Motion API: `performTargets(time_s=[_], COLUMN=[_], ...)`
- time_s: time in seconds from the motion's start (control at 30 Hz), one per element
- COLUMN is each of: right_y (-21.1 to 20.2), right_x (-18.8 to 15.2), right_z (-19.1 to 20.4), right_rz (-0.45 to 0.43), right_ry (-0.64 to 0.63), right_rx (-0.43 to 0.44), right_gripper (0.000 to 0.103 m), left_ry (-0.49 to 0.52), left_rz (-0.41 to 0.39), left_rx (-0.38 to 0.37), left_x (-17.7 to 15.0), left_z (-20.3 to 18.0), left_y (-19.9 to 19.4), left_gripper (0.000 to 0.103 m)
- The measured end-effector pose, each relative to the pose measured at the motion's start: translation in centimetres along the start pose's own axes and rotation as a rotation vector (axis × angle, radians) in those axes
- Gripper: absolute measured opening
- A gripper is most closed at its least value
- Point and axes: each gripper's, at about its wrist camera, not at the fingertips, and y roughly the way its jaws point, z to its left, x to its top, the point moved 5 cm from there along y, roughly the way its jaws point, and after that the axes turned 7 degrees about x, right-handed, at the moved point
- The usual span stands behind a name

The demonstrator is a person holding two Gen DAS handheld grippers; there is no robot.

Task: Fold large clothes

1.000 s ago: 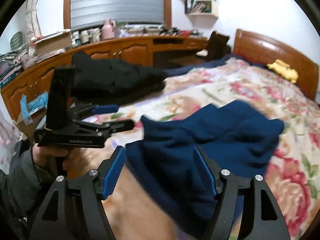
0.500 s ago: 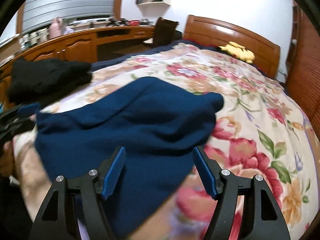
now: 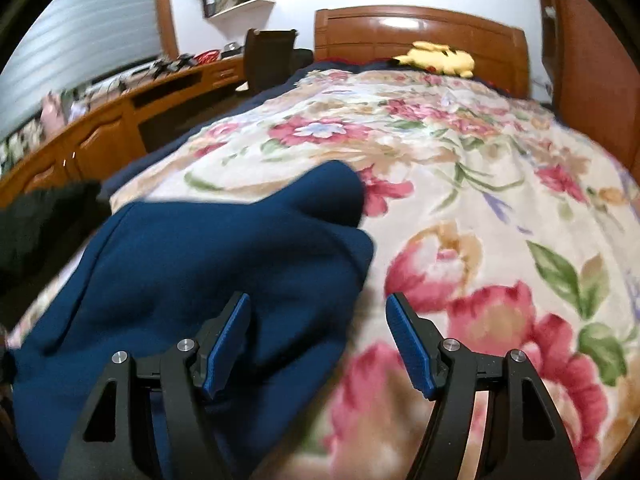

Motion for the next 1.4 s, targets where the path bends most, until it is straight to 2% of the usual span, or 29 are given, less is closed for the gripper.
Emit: performTargets(time_s=[0.1, 0.2, 0.27, 0.33, 0.37, 0.43, 0.5, 0.57, 0.77, 0.83, 0.87, 0.93, 0.97, 1.03, 1.07, 1.1, 1.2, 1.3, 1.4], right_y=[3.4, 5.6, 6.4, 7.0, 6.3, 6.7, 5.6, 6.1, 6.7, 7.0, 7.1, 7.3, 7.3, 7.2, 6.7, 6.2, 4.2, 2.0, 0.1], right_x=[0.3, 1.0, 1.3, 1.8, 1.5, 1.8, 1.2, 1.0, 0.4, 0.3, 0.3, 0.2, 0.2, 0.2, 0.4, 0.7, 1.8, 3.1, 4.1], right_z=[-0.6, -0.8, -1.2, -1.9, -1.6, -2.0, -1.4, -1.7, -2.3, -2.4, -2.2, -1.6, -1.4, -0.7, -0.5, -0.3, 0.9, 3.2, 5.8], right_rz=[0.047, 0.057, 0.063, 0.060, 0.057, 0.061, 0.079, 0.095, 0.129, 0.139, 0.146, 0.155, 0.153, 0.150, 0.133, 0.117, 0.060, 0.013, -0.029], right_ry=[0.032, 0.033, 0.039, 0.044, 0.043, 0.049, 0.076, 0.106, 0.179, 0.202, 0.215, 0.237, 0.226, 0.183, 0.166, 0.150, 0.092, 0.003, -0.070], right_rx=[0.058, 0.063, 0.061, 0.045, 0.037, 0.035, 0.066, 0.088, 0.176, 0.215, 0.244, 0.320, 0.317, 0.320, 0.316, 0.304, 0.274, 0.224, 0.190], right_gripper=[0.072, 0.077, 0.081, 0.084, 0.086, 0.089, 0.091, 0.092, 0.092, 0.090, 0.086, 0.074, 0.071, 0.056, 0.035, 0.025, 0.018, 0.017, 0.017], left_ry=[-0.010, -0.011, -0.023, -0.046, -0.057, -0.074, -0.070, -0.057, -0.068, -0.075, -0.083, -0.071, -0.069, -0.072, -0.066, -0.062, -0.048, -0.044, 0.001], left_rz=[0.007, -0.011, -0.006, -0.008, -0.010, 0.005, 0.014, 0.020, 0.074, 0.095, 0.105, 0.113, 0.115, 0.105, 0.092, 0.072, 0.038, 0.006, -0.041], left_rx=[-0.013, -0.021, -0.007, 0.003, -0.002, -0.013, -0.018, -0.020, -0.028, -0.058, -0.073, -0.076, -0.085, -0.096, -0.091, -0.082, -0.059, -0.041, 0.000], left_x=[-0.5, -0.7, -0.8, -1.0, -1.1, -1.7, -2.5, -2.9, -3.4, -3.4, -3.4, -3.4, -3.5, -3.5, -3.3, -3.0, -2.2, -1.3, 0.0], left_z=[0.1, -0.1, -0.1, 0.3, 0.4, 0.6, 0.3, 0.0, -0.4, -0.5, -0.6, -0.7, -0.8, -0.7, -0.7, -0.8, -0.8, -0.4, 0.0], left_y=[0.0, -0.5, -0.8, -1.4, -1.6, -1.9, -2.3, -2.6, -1.0, -0.4, -0.3, 0.0, 0.0, -0.3, -0.7, -1.1, -1.8, -2.4, -3.5], left_gripper=[0.015, 0.021, 0.029, 0.045, 0.048, 0.049, 0.049, 0.049, 0.048, 0.036, 0.035, 0.024, 0.022, 0.017, 0.016, 0.015, 0.014, 0.013, 0.012])
